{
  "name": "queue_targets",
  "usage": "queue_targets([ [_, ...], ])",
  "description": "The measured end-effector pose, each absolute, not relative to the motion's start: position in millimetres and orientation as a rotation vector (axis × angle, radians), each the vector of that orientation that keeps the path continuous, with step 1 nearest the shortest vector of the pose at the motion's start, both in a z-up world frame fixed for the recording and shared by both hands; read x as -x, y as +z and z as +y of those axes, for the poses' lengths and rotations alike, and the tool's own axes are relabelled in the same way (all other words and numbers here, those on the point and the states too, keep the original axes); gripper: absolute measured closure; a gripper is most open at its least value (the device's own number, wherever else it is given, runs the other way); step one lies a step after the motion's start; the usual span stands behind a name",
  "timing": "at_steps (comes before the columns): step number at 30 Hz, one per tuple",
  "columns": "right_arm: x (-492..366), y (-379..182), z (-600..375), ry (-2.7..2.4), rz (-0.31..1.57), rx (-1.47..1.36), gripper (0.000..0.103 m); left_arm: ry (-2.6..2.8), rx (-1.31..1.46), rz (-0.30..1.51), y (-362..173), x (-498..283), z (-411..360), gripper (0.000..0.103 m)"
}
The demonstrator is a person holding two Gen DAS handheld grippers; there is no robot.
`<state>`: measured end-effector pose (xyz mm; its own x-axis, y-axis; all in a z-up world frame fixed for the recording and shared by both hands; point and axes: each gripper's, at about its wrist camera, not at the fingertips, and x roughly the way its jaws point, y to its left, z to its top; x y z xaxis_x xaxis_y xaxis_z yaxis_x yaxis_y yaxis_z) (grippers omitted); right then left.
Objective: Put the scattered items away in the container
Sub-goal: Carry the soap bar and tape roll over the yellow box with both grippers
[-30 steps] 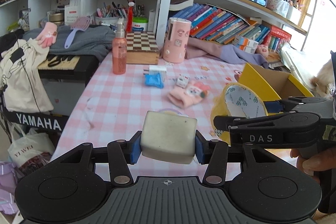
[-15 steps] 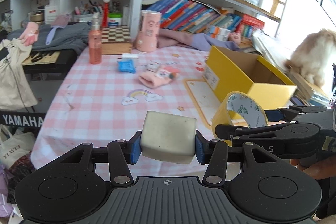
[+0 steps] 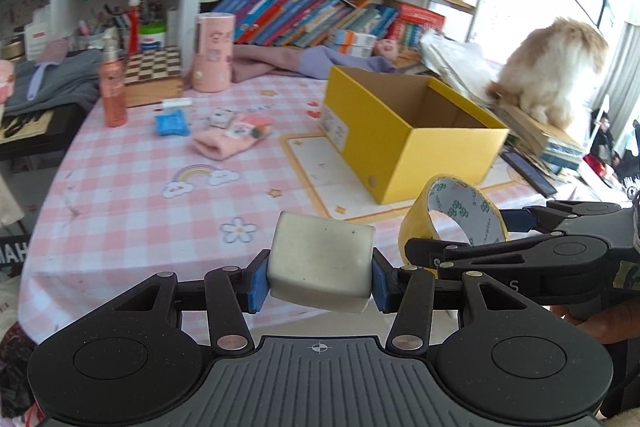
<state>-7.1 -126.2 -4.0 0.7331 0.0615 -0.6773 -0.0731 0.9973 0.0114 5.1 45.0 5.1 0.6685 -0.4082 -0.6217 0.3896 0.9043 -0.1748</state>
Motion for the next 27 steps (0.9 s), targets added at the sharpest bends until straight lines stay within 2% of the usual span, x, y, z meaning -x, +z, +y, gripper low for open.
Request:
queue_targets([
  [27,28.9,-7.3,-203.1,-0.142,0.787,-0.077,0.019,-0.669,-0.051,0.743,-1.8,-21.3,-33.8,0.054],
])
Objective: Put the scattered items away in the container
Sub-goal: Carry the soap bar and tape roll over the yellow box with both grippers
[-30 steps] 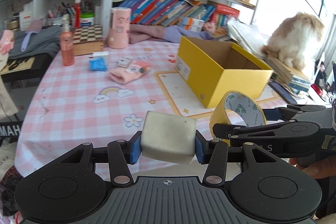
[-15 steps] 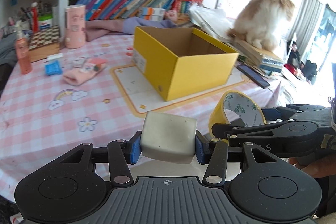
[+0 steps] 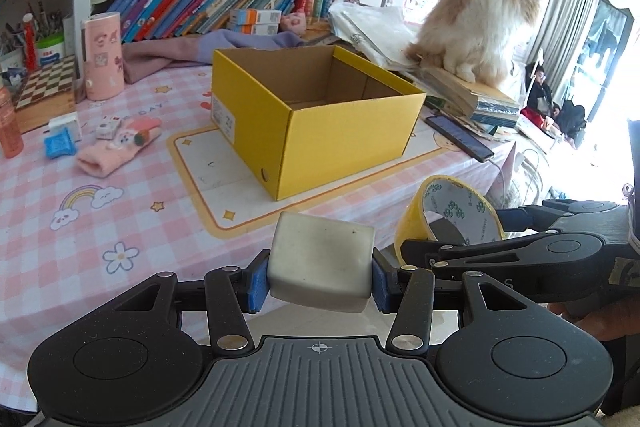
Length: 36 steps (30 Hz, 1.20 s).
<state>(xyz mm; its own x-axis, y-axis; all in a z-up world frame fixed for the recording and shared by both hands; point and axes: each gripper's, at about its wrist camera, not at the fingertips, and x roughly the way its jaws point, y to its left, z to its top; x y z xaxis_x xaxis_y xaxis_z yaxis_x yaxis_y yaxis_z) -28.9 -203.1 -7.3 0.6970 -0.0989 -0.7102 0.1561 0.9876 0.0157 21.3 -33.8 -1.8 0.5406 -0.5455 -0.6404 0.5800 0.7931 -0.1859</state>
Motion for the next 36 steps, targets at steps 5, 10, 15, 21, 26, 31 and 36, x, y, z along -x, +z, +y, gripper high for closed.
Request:
queue_targets([
  [5,18.7,-6.2,-213.0,-0.128,0.783,-0.081,0.019,-0.653,-0.058,0.741,0.6,-29.1,-43.5,0.054],
  [10,5.9,-3.5,-224.9,-0.113,0.774,-0.088,0.019,-0.64,-0.07,0.727,6.2,-37.0,-53.8,0.054],
  [15,-6.8,-0.9,-242.3,-0.117,0.762,-0.103,0.019,-0.632,-0.075,0.711,13.0,-49.4,-66.5,0.054],
  [21,-21.0,4.4,-269.3,-0.14,0.742,-0.12,0.019,-0.65,-0.071,0.683,23.9,-65.0,-86.2,0.054],
  [26,-32.8,15.3,-286.5,-0.141,0.691,-0.094,0.019,-0.662,-0.044,0.643,37.8,-79.9,-102.3,0.054],
  [31,-47.3,34.7,-301.2,-0.124,0.615,-0.056,0.019,-0.669,-0.029,0.584,55.0,-95.9,-117.1,0.054],
  [36,-67.3,52.6,-316.7,-0.1,0.552,-0.041,0.019,-0.643,-0.052,0.536,64.7,-113.2,-131.7,0.054],
])
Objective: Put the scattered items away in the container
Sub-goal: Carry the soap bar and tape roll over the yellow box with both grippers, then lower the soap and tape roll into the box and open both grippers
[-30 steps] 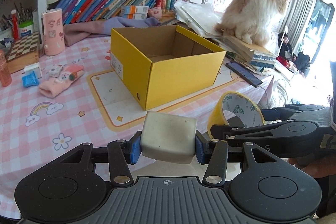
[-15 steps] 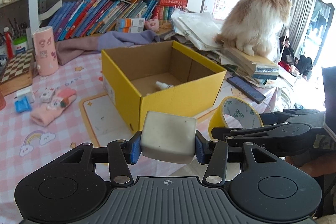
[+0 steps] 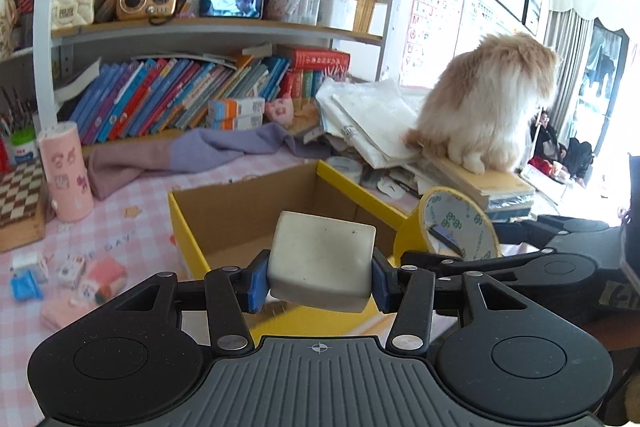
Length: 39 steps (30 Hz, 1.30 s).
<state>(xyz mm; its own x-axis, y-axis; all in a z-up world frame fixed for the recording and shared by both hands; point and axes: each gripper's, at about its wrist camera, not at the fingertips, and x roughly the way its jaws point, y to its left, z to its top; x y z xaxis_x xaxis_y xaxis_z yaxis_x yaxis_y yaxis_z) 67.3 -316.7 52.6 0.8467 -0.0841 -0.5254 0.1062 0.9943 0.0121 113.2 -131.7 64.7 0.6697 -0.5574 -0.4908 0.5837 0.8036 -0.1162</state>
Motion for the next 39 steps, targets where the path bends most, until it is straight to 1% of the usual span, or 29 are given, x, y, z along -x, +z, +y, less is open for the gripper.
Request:
queue_targets([
  [6,-95.5,60.8,-331.4,-0.071,0.518,-0.015,0.019,-0.596,-0.075,0.529,62.5,-134.1,-144.3,0.054],
  [18,-149.8,51.7,-341.8,0.016,0.536,0.009,0.019,-0.529,-0.151,0.597,31.7,-161.3,-171.8,0.054],
  [32,-214.0,7.9,-336.8,0.143,0.705,0.028,0.019,-0.513,-0.245,0.712,-5.9,-181.9,-201.9,0.054],
  [39,-233.5,-10.0,-335.5,0.198,0.793,0.039,0.019,-0.504,-0.215,0.728,-8.0,-187.0,-201.6,0.053],
])
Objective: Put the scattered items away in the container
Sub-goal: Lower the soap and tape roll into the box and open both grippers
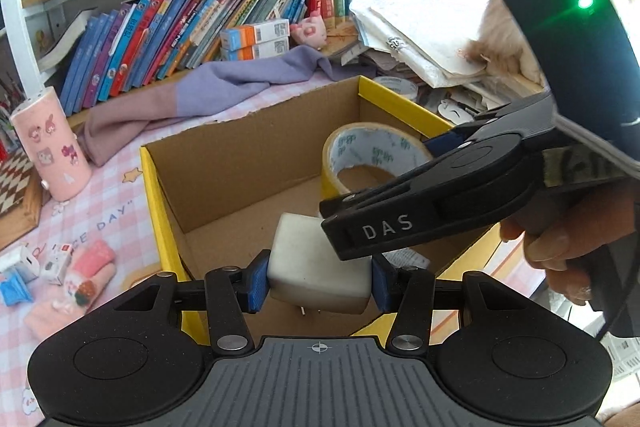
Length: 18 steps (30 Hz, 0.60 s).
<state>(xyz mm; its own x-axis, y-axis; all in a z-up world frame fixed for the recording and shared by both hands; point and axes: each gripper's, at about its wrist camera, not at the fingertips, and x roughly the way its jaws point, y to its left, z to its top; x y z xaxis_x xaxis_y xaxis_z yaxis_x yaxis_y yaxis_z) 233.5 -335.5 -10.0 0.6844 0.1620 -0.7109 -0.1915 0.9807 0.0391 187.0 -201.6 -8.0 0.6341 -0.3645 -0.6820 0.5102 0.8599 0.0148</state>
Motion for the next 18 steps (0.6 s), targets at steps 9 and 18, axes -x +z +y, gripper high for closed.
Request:
queue_targets([
  [9,-241.8,-15.7,-332.7,0.228,0.821,0.089,0.019,-0.49,-0.12,0.759,-10.8,-190.9,-194.5,0.051],
  [18,-240.7,-16.6,-330.1,0.264,0.834,0.111,0.019,-0.444,-0.128,0.725,-8.7,-183.6,-195.1,0.041],
])
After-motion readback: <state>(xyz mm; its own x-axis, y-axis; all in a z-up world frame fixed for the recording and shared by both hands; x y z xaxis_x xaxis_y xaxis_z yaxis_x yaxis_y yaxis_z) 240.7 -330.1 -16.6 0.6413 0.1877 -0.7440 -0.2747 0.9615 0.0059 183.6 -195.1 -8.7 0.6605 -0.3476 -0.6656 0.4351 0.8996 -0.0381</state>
